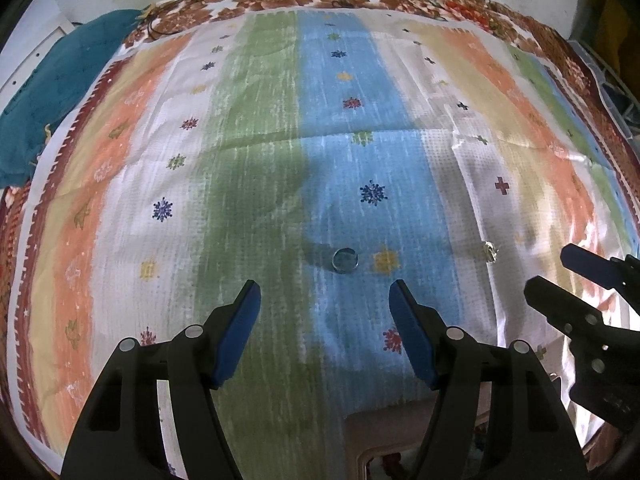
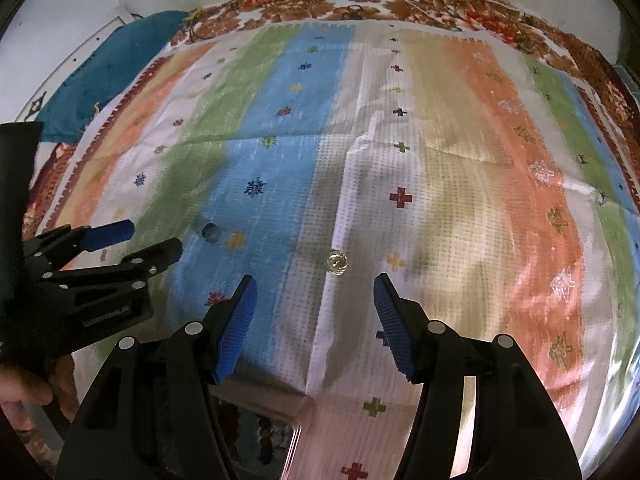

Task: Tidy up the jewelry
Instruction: 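Move the left tool to the small silver ring while the right approaches the gold ring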

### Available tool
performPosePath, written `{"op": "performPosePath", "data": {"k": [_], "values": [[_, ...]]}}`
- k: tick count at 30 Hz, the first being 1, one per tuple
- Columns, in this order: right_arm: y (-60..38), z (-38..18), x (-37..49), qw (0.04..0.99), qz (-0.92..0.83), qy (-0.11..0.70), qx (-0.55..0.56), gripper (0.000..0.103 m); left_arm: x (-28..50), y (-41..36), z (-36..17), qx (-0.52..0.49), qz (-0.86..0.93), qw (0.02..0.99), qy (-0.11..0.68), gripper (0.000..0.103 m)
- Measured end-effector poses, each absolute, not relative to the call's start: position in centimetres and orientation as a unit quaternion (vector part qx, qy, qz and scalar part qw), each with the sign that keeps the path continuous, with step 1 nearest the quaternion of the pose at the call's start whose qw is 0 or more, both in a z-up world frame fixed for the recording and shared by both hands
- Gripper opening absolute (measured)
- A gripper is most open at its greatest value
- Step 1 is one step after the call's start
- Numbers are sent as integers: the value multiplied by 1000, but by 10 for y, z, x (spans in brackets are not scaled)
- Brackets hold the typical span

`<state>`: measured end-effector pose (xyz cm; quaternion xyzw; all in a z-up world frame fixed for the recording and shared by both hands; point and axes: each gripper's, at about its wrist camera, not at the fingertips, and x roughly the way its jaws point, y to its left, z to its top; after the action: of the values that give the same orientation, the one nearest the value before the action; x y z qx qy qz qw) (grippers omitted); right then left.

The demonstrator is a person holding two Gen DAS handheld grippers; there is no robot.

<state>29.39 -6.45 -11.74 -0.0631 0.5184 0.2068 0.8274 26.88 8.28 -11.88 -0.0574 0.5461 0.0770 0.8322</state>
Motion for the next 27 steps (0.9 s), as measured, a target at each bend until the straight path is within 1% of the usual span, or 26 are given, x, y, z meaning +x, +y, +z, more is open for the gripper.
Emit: {"op": "performPosePath", "data": {"k": [5, 7, 20, 27], "values": [[-66, -130, 305, 821, 200, 532, -60, 60, 277, 82, -124, -56, 69, 826, 556, 67], [-66, -133, 308, 819, 198, 534, -61, 60, 280, 81, -125, -59, 60, 826, 557, 70], [-57, -147, 324, 816, 192, 541, -72, 60, 302, 93, -149, -67, 49, 812, 578, 70], [-56, -159, 333, 809, 186, 554, -70, 60, 309, 90, -156, -38, 41, 813, 579, 69]]}}
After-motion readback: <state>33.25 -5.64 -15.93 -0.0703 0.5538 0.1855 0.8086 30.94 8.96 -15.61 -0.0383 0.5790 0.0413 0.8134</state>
